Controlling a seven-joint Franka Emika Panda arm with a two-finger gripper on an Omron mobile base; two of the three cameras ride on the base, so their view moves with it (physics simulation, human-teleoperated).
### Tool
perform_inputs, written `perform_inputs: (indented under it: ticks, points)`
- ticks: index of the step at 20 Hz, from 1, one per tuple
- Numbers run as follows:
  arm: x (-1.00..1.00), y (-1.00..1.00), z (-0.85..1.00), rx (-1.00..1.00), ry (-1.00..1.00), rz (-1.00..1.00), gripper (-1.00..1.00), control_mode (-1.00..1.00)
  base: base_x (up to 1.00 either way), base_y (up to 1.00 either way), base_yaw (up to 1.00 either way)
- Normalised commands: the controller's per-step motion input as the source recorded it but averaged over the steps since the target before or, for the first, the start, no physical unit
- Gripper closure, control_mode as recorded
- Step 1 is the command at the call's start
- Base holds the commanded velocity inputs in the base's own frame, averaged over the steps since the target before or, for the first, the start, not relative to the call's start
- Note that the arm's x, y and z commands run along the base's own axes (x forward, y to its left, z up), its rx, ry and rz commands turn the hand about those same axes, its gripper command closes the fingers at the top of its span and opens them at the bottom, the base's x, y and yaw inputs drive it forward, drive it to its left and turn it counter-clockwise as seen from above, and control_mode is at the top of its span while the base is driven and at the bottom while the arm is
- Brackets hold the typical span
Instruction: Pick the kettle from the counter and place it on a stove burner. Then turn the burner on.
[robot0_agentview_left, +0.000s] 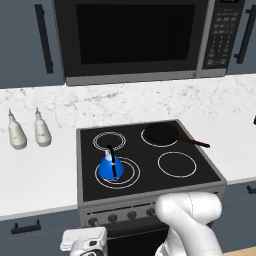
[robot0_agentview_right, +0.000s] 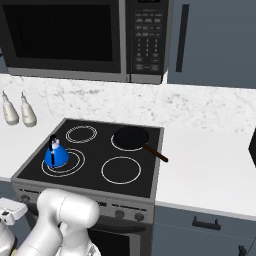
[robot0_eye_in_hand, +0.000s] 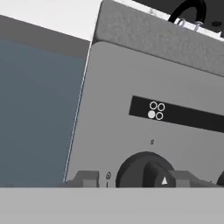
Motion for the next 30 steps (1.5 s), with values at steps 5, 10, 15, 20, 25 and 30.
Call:
perform_inputs:
  ticks: [5, 10, 15, 20, 25, 30]
  points:
    - [0.29, 0.01, -0.28, -0.13, 0.06, 0.0, 1.0, -1.0, 0.0, 0.0, 0.0]
    - [0.02, 0.37, -0.6, -0.45, 0.25, 0.14, 1.0, -1.0, 0.0, 0.0, 0.0]
    - [0.0, 0.67, -0.82, -0.71, 0.43, 0.34, 1.0, -1.0, 0.0, 0.0, 0.0]
    - [0.0, 0.65, -0.96, -0.75, 0.36, 0.41, 1.0, -1.0, 0.0, 0.0, 0.0]
    - [-0.29, 0.33, -0.38, -0.37, 0.07, 0.34, 1.0, -1.0, 0.0, 0.0, 0.0]
    - [0.0, 0.0, 0.0, 0.0, 0.0, 0.0, 1.0, -1.0, 0.0, 0.0, 0.0]
